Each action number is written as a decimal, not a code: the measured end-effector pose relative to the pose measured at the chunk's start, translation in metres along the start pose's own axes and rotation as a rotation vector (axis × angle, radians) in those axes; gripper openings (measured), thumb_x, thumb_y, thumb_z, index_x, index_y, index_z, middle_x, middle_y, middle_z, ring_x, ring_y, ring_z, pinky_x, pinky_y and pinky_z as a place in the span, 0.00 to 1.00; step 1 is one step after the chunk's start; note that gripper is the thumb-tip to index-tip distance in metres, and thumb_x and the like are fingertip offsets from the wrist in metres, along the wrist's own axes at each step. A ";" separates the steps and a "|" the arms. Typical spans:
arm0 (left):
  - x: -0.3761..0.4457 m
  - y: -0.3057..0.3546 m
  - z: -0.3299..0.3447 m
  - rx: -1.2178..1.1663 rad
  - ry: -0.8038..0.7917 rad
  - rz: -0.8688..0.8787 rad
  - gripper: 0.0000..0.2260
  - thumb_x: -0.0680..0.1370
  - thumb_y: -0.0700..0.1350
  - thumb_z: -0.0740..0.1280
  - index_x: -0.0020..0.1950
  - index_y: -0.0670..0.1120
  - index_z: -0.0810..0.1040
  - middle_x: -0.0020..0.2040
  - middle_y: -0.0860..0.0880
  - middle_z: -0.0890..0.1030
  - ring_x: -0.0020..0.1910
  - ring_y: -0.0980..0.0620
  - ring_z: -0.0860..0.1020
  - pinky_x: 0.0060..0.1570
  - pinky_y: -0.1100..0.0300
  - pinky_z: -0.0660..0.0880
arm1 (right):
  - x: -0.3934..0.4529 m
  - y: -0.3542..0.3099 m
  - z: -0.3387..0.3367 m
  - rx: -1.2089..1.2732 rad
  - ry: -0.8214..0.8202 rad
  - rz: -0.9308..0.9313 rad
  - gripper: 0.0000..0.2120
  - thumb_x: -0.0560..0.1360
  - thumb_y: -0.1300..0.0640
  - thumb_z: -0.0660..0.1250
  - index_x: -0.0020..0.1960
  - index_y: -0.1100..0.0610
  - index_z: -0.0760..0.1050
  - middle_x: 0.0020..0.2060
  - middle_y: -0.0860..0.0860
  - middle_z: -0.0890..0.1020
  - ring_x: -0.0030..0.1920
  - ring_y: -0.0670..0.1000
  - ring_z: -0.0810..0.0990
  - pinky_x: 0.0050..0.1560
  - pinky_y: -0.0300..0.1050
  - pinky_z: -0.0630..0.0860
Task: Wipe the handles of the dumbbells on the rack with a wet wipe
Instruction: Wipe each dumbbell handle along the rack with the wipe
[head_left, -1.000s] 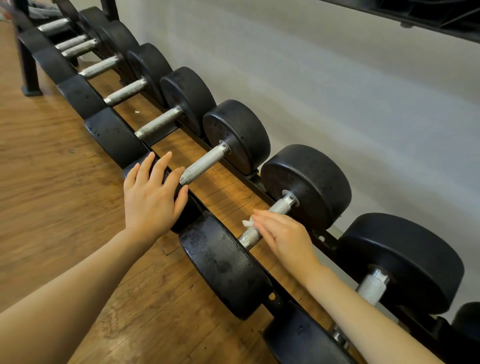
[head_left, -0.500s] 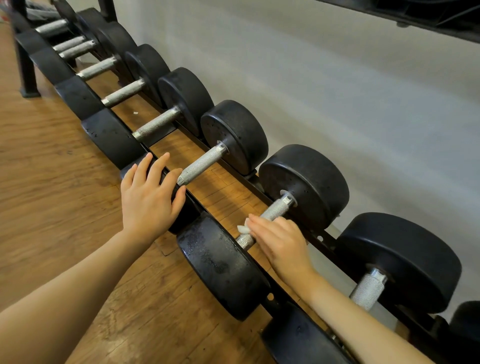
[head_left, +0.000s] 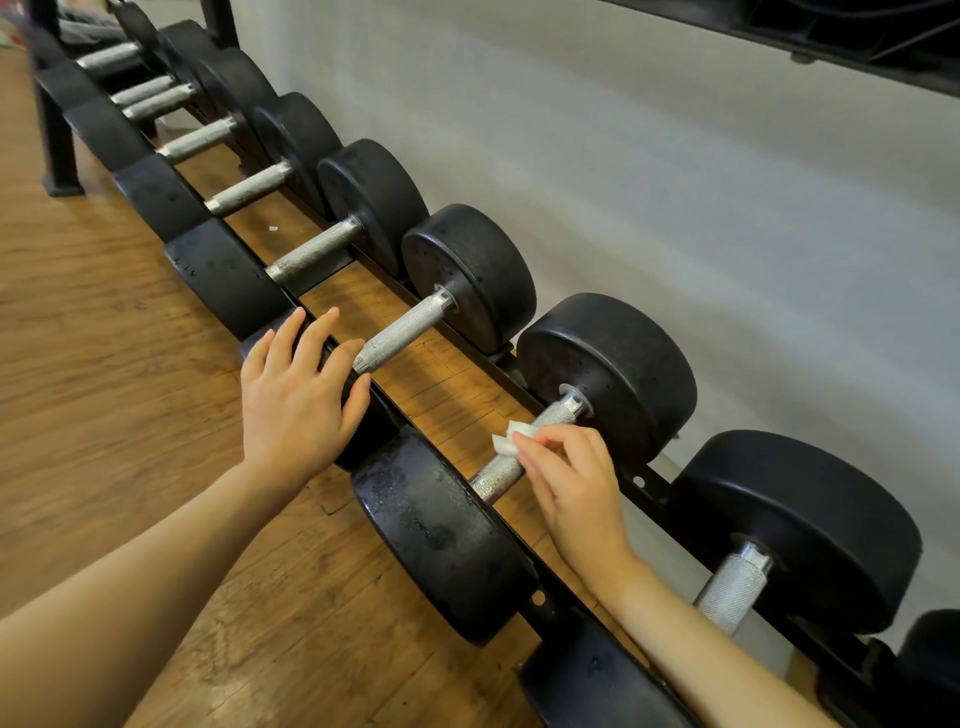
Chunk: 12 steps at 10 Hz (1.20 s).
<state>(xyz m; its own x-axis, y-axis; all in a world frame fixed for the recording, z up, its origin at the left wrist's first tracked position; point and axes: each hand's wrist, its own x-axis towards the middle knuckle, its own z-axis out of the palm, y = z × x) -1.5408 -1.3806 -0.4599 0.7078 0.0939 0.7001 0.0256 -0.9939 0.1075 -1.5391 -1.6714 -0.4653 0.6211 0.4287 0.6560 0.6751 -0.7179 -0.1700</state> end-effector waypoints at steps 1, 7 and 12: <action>0.000 0.000 0.000 -0.002 -0.011 -0.002 0.19 0.81 0.54 0.57 0.63 0.44 0.79 0.70 0.40 0.73 0.71 0.36 0.67 0.67 0.38 0.62 | -0.002 -0.004 -0.002 0.108 -0.018 0.035 0.14 0.79 0.54 0.63 0.60 0.58 0.79 0.51 0.51 0.77 0.53 0.45 0.72 0.45 0.38 0.76; -0.001 -0.002 0.005 0.022 0.036 0.002 0.19 0.81 0.53 0.57 0.61 0.44 0.80 0.69 0.41 0.74 0.71 0.36 0.68 0.66 0.39 0.64 | -0.003 -0.007 -0.011 0.218 -0.023 0.088 0.11 0.75 0.59 0.67 0.57 0.58 0.81 0.49 0.48 0.76 0.50 0.46 0.75 0.49 0.36 0.75; -0.001 -0.001 0.003 0.015 0.033 -0.001 0.20 0.81 0.53 0.57 0.62 0.44 0.80 0.69 0.40 0.74 0.71 0.36 0.68 0.65 0.39 0.64 | -0.007 -0.014 -0.013 0.268 -0.085 0.109 0.11 0.76 0.56 0.65 0.56 0.54 0.81 0.49 0.47 0.77 0.51 0.44 0.73 0.51 0.34 0.74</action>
<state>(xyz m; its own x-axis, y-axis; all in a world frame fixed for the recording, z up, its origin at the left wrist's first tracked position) -1.5394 -1.3802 -0.4629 0.6838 0.0971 0.7232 0.0373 -0.9945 0.0982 -1.5580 -1.6720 -0.4581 0.7194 0.4094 0.5611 0.6763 -0.5968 -0.4317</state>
